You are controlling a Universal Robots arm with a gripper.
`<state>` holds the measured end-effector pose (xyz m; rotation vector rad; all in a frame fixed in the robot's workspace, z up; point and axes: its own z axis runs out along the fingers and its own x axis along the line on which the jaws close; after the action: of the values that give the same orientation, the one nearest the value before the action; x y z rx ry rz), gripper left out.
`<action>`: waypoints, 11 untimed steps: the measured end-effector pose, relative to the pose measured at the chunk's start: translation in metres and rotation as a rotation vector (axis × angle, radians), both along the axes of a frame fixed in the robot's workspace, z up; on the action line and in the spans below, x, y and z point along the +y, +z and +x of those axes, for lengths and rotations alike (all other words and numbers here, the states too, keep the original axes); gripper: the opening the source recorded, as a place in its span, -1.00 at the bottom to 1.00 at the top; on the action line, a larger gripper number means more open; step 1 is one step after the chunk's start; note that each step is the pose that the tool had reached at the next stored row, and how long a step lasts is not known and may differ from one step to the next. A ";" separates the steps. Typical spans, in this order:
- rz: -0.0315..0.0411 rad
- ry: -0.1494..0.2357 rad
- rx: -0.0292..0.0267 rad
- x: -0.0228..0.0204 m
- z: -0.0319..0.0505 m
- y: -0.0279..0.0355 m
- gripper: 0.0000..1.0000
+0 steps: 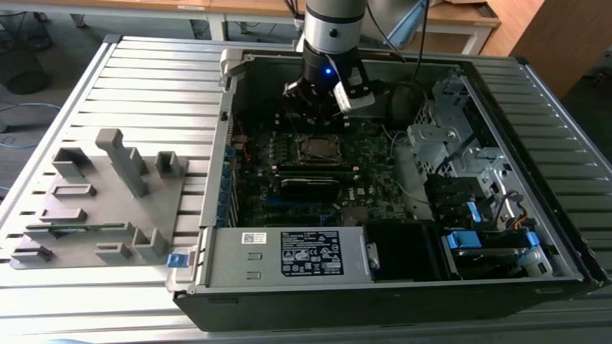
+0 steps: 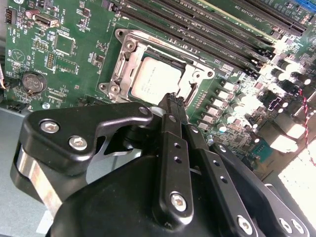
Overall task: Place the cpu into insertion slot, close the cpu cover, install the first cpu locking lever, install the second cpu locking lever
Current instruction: 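Install the first cpu locking lever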
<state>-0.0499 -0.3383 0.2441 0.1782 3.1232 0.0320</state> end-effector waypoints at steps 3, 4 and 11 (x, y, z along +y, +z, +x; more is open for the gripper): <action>0.0000 0.000 0.0000 0.0000 0.0000 0.0000 -0.79; 0.0000 0.000 -0.0001 0.0000 -0.0001 0.0000 -0.79; 0.0000 0.000 0.0000 0.0001 -0.0082 -0.0003 -0.79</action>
<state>-0.0581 -0.3381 0.2439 0.1782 3.1231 0.0320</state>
